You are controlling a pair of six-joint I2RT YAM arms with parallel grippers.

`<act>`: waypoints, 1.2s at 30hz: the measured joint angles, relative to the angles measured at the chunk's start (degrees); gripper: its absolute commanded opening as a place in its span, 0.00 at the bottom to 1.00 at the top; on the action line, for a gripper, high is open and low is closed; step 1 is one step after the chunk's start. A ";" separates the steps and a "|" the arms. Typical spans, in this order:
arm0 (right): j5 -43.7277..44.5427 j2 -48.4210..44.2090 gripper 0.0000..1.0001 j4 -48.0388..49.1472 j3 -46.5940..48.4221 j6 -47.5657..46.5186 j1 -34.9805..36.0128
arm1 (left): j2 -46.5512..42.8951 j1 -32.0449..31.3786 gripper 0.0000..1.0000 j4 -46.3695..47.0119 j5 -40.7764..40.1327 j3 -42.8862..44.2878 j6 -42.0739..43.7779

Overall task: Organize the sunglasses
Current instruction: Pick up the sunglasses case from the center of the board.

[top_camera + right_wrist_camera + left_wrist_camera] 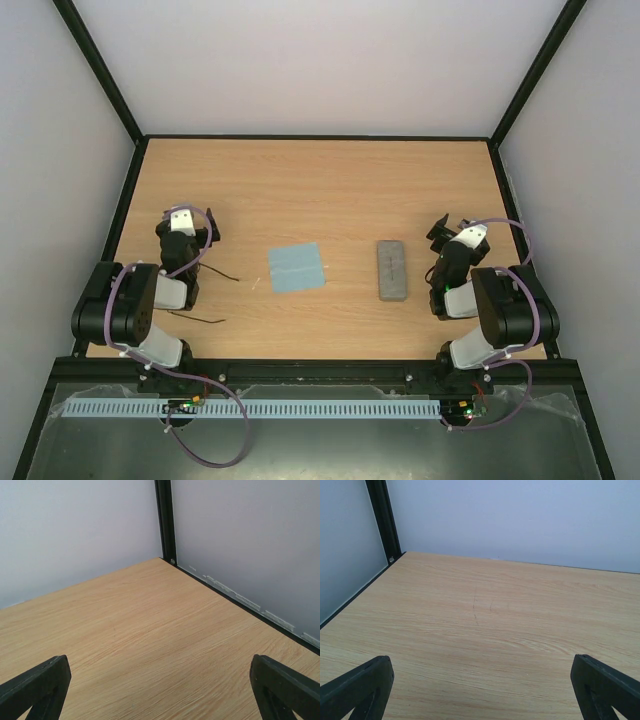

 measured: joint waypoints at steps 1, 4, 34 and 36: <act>0.00 0.00 0.98 0.02 0.02 -0.02 0.00 | 0.00 0.00 1.00 0.00 0.00 0.00 0.02; 0.00 0.00 0.99 0.02 0.02 0.00 0.00 | 0.00 0.00 1.00 0.00 0.00 0.00 0.00; -1.88 -16.87 0.99 -24.57 10.10 1.51 2.49 | -15.61 -3.04 0.99 -19.45 -5.70 5.64 -2.54; -3.17 -20.94 0.99 -36.22 19.30 5.07 2.80 | -19.74 -4.52 0.99 -28.00 -5.27 11.72 -4.15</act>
